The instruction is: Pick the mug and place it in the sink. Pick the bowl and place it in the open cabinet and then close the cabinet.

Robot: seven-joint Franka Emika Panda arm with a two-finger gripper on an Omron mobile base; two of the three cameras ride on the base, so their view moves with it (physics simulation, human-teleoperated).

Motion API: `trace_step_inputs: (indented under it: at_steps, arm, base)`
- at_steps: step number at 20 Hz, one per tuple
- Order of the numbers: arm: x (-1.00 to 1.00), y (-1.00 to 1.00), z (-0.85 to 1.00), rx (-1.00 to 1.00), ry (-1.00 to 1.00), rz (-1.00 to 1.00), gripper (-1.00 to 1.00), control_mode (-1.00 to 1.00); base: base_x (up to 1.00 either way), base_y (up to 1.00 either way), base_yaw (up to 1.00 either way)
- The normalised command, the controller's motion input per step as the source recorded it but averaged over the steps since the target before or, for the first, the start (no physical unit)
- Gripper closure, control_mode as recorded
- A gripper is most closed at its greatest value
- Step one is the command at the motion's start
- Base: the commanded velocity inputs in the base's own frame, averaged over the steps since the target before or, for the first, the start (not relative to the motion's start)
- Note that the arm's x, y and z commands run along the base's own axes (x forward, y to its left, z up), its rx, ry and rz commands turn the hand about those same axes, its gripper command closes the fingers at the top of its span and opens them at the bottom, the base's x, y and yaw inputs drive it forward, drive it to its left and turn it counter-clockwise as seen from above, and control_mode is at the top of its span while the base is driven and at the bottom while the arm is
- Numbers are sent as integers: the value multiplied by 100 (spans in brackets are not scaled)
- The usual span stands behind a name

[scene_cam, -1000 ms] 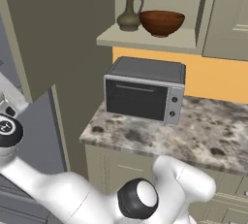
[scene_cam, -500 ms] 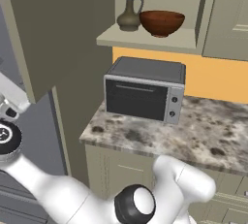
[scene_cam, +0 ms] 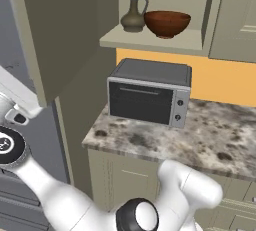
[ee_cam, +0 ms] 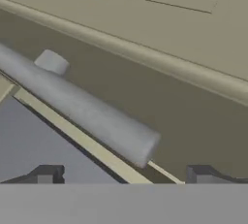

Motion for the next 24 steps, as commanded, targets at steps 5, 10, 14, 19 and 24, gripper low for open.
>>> trace_step_inputs:
  at_steps: [5,10,14,19,24]
  arm:
    - [10,-68,-21,13,-1,-4,-100,-100]
    - [15,-71,-19,17,-3,0,-100,-100]
    - [0,-69,-12,18,-4,0,-100,-100]
    - [0,-80,-10,19,-3,0,-100,-100]
    - [0,-96,0,17,-4,0,-100,-100]
  base:
    - [0,0,0]
    - [0,0,0]
    - [0,0,0]
    - [0,0,0]
    - [0,0,0]
